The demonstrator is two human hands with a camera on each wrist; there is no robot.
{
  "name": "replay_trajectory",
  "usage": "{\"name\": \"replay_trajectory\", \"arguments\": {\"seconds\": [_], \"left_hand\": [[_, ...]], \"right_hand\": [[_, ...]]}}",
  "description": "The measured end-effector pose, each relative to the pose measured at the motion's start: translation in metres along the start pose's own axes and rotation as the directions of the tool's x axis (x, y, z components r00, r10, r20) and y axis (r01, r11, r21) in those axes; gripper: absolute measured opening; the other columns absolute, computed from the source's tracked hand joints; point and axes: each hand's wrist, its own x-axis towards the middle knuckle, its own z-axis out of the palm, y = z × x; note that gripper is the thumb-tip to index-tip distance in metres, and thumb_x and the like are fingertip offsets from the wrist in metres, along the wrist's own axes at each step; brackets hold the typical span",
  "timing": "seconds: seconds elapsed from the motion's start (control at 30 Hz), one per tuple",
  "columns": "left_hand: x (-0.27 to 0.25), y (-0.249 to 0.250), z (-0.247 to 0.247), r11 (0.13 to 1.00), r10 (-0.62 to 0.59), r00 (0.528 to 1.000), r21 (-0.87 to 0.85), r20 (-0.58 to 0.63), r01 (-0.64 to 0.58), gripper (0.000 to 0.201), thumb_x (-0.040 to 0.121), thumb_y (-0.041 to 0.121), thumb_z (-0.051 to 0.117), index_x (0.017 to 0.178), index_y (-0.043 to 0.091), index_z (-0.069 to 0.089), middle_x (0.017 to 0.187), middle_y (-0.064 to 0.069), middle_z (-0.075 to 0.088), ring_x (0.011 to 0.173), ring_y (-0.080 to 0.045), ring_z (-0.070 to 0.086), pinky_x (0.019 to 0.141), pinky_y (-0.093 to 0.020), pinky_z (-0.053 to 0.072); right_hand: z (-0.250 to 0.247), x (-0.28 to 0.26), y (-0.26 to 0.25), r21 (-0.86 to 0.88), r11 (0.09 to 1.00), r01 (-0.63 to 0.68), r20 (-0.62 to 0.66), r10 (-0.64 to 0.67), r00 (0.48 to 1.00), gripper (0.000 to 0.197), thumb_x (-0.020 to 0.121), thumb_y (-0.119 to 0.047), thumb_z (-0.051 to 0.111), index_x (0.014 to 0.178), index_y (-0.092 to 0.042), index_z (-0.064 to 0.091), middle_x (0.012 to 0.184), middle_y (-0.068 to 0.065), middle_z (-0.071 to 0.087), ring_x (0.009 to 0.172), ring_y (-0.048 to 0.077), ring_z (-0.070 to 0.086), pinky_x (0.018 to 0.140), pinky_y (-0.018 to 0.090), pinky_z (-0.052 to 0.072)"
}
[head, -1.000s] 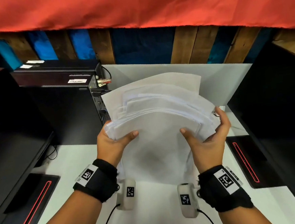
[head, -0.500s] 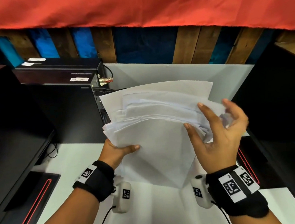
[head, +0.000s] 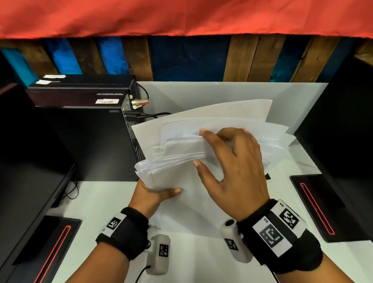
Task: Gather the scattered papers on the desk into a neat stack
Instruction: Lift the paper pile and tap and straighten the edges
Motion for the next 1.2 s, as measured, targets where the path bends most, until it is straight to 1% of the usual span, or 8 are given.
{"name": "replay_trajectory", "arguments": {"seconds": [0.2,0.43,0.63,0.77,0.83,0.93,1.07,1.2], "left_hand": [[-0.004,0.001,0.005,0.999,0.047,0.999,0.019,0.019,-0.047,0.049,0.062,-0.018,0.076,0.095,0.017,0.067,0.087,0.006,0.076,0.083,-0.006,0.069,0.07,-0.019,0.056],[-0.006,-0.001,0.008,0.996,0.085,0.996,-0.016,0.035,-0.085,0.051,0.058,-0.004,0.076,0.105,0.009,0.066,0.097,-0.001,0.075,0.092,-0.014,0.07,0.072,-0.021,0.055],[-0.008,0.0,0.012,0.996,0.082,0.997,-0.042,0.005,-0.082,0.044,0.07,-0.019,0.068,0.102,0.012,0.067,0.096,-0.004,0.075,0.091,-0.017,0.07,0.073,-0.025,0.056],[-0.007,-0.002,0.011,0.995,0.015,0.995,-0.096,-0.098,-0.024,0.036,0.07,-0.011,0.073,0.093,0.016,0.07,0.089,-0.002,0.076,0.083,-0.018,0.072,0.071,-0.028,0.058],[-0.006,0.0,0.007,0.995,0.017,0.99,-0.1,-0.139,-0.031,0.036,0.071,-0.01,0.073,0.092,0.018,0.069,0.087,0.001,0.076,0.081,-0.015,0.072,0.073,-0.028,0.06],[-0.006,0.005,0.002,0.994,0.013,0.989,-0.105,-0.149,-0.029,0.038,0.071,-0.006,0.075,0.094,0.023,0.068,0.094,0.0,0.075,0.087,-0.016,0.071,0.077,-0.032,0.058],[-0.006,0.01,0.005,0.994,0.006,0.991,-0.11,-0.137,-0.021,0.044,0.065,-0.002,0.08,0.098,0.024,0.068,0.096,0.001,0.075,0.092,-0.016,0.07,0.079,-0.032,0.055],[-0.005,0.021,0.012,0.994,0.034,0.992,-0.096,-0.118,-0.046,0.048,0.067,-0.004,0.078,0.109,0.017,0.066,0.105,-0.003,0.073,0.098,-0.018,0.069,0.079,-0.029,0.057]], "right_hand": [[0.005,-0.003,-0.016,-0.039,0.983,0.179,0.115,-0.174,0.978,0.048,0.088,-0.031,0.055,0.136,-0.024,0.051,0.119,0.002,0.057,0.112,0.022,0.051,0.104,0.047,0.033],[0.013,-0.015,-0.032,-0.119,0.98,0.159,0.153,-0.14,0.978,0.063,0.088,-0.039,0.053,0.145,-0.023,0.032,0.14,0.0,0.047,0.135,0.022,0.038,0.113,0.062,0.015],[0.013,-0.013,-0.025,-0.082,0.983,0.166,0.134,-0.154,0.979,0.077,0.084,-0.037,0.06,0.148,-0.024,0.02,0.154,0.005,0.029,0.145,0.024,0.022,0.114,0.061,0.012],[0.01,-0.022,0.012,0.067,0.997,-0.025,-0.148,0.035,0.988,0.098,0.074,-0.046,0.074,0.146,-0.026,0.012,0.156,0.01,0.015,0.147,0.024,0.013,0.117,0.056,0.011],[0.008,-0.029,0.036,0.309,0.912,-0.268,-0.234,0.346,0.909,0.119,0.058,-0.043,0.086,0.148,-0.025,0.01,0.156,0.008,0.011,0.147,0.018,0.011,0.119,0.046,0.016],[0.011,-0.039,0.065,0.655,0.512,-0.556,0.064,0.695,0.716,0.136,0.043,-0.025,0.095,0.147,-0.039,0.008,0.154,-0.007,0.018,0.14,0.002,0.026,0.111,0.017,0.029],[0.018,-0.046,0.084,0.699,0.159,-0.697,0.511,0.57,0.643,0.07,0.056,-0.001,0.086,0.12,-0.004,0.059,0.108,0.009,0.072,0.097,0.019,0.071,0.087,0.041,0.056],[0.017,-0.04,0.078,0.791,0.187,-0.583,0.353,0.638,0.684,0.051,0.061,0.011,0.08,0.107,-0.005,0.066,0.097,0.008,0.074,0.088,0.018,0.072,0.073,0.026,0.058]]}}
